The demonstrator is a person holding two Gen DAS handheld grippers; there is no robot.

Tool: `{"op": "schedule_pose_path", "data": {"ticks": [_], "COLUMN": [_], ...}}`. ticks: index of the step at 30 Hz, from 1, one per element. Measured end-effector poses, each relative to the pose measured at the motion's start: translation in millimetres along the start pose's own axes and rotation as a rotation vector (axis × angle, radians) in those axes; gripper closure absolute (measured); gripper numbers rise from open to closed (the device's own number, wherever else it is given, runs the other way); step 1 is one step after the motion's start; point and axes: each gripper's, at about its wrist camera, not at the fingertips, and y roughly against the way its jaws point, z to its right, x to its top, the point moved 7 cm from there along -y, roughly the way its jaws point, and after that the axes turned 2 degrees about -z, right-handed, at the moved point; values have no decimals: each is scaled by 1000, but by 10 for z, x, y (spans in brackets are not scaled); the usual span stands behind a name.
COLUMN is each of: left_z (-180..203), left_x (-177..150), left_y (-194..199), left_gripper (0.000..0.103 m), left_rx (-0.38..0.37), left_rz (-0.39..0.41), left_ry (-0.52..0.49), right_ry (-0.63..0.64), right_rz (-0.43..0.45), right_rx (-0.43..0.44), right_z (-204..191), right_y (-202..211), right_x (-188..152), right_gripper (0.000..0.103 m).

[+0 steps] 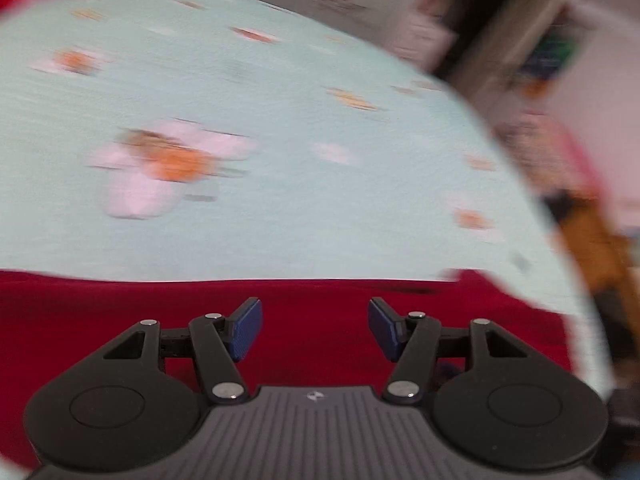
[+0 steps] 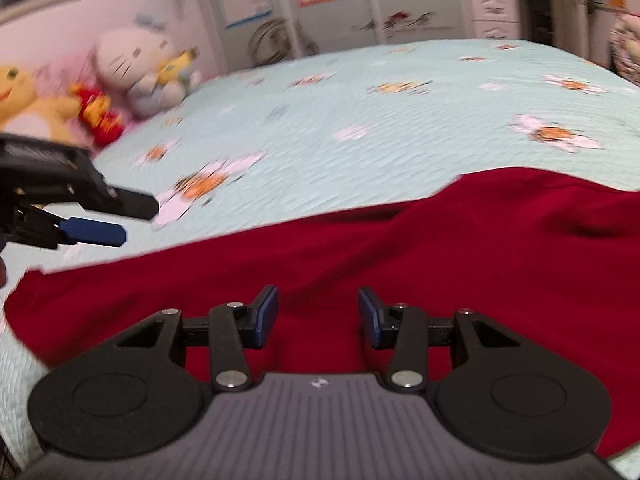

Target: Fold clothes

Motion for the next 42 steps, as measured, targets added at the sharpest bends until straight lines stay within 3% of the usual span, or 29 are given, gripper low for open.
{"op": "schedule_pose_path", "data": {"ticks": [2, 6, 9, 15, 19, 24, 30, 35, 37, 39, 42], "left_z": [157, 422, 530, 519, 595, 688, 947, 1253, 1334, 1330, 1317], "left_x": [100, 289, 321, 438, 409, 339, 339, 234, 147, 97, 89], "left_y": [-185, -613, -991, -1473, -1624, -1969, -2190, -2114, -2092, -2153, -2300], "left_gripper": [41, 41, 42, 42, 41, 41, 41, 32, 32, 32, 32], "left_rx": [-123, -265, -398, -464, -529, -543, -647, -781, -785, -738, -711], "left_rz": [-32, -77, -171, -251, -314, -408, -494, -559, -584, -582, -583], "left_ry": [-13, -69, 5, 56, 48, 56, 69, 72, 27, 18, 57], "right_ry": [-34, -108, -135, -142, -187, -259, -293, -306, -309, -313, -315], "right_rz": [39, 115, 150, 83, 106, 136, 150, 153, 154, 155, 155], "right_rx": [-23, -61, -58, -41, 7, 75, 105, 118, 122, 126, 128], "right_z": [190, 574, 752, 905, 987, 1063, 1074, 1074, 1076, 1088, 1092], "right_y": [76, 228, 274, 76, 47, 59, 106, 103, 102, 99, 92], "right_x": [-2, -25, -21, -220, -270, -341, -393, -407, -420, -422, -417], "right_gripper": [58, 58, 58, 58, 58, 58, 58, 58, 58, 58, 58]}}
